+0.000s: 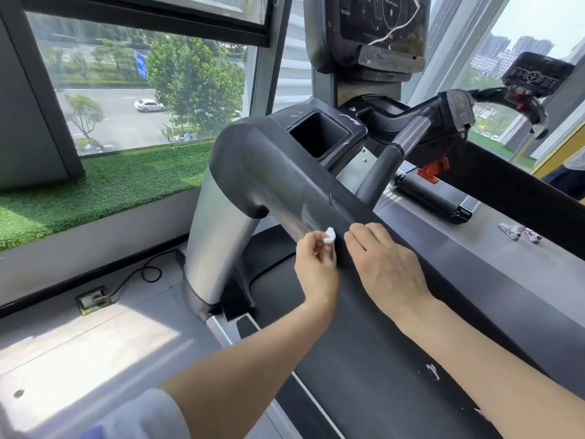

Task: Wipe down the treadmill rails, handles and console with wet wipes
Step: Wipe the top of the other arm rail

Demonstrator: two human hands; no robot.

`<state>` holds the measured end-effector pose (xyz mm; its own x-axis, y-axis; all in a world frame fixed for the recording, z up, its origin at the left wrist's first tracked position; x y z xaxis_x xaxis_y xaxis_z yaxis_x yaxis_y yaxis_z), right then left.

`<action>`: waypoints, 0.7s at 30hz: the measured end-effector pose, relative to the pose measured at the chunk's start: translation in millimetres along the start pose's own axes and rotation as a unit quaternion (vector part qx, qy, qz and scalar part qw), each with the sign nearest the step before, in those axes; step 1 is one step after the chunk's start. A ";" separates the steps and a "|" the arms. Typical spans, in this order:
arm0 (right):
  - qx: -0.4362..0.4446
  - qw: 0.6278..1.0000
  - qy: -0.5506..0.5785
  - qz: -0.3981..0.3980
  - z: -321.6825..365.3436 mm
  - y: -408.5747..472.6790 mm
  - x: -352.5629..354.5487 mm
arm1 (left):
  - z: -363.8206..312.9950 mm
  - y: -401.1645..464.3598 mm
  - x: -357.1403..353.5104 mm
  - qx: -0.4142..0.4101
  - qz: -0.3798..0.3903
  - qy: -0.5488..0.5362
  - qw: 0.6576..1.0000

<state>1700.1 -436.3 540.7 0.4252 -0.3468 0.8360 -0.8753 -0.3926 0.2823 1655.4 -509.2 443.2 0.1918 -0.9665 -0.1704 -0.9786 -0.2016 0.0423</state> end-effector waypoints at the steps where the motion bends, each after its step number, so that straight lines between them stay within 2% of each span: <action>1: -0.003 1.000 0.001 0.001 0.3 -0.9 1.5 | -1.2 7.2 3.7 0.006 -0.011 0.001 1.000; 5: -0.008 1.000 0.004 0.003 0.3 -4.5 5.3 | -0.3 26.3 15.7 0.035 -0.033 -0.007 0.999; 9: -0.009 1.000 0.002 0.009 -1.3 -11.0 3.6 | 10.3 -13.7 -1.1 0.030 0.000 -0.014 0.999; 15: -0.004 1.000 0.004 0.006 -1.3 -12.7 2.2 | 10.0 -5.3 3.6 0.043 -0.018 -0.039 0.998; 19: 0.004 1.000 0.003 0.002 -0.4 -17.7 2.5 | 14.1 -22.8 -7.0 0.038 0.008 -0.037 0.999; 21: 0.007 1.000 0.000 0.017 -0.6 -19.1 2.0 | 14.5 -11.6 -1.5 0.052 -0.016 -0.029 0.998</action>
<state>1717.6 -429.0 537.2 0.3954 -0.3603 0.8449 -0.8859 -0.3927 0.2472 1665.4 -503.1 428.7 0.2215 -0.9484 -0.2270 -0.9751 -0.2121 -0.0654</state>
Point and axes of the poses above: each hand's wrist, its own y-axis towards the middle knuckle, its own x-axis out of the back of the hand, z = x × y, the point moved 6 cm from there along y, towards the middle knuckle, and after that the axes turned 9 degrees about z, right-handed, at the moved point
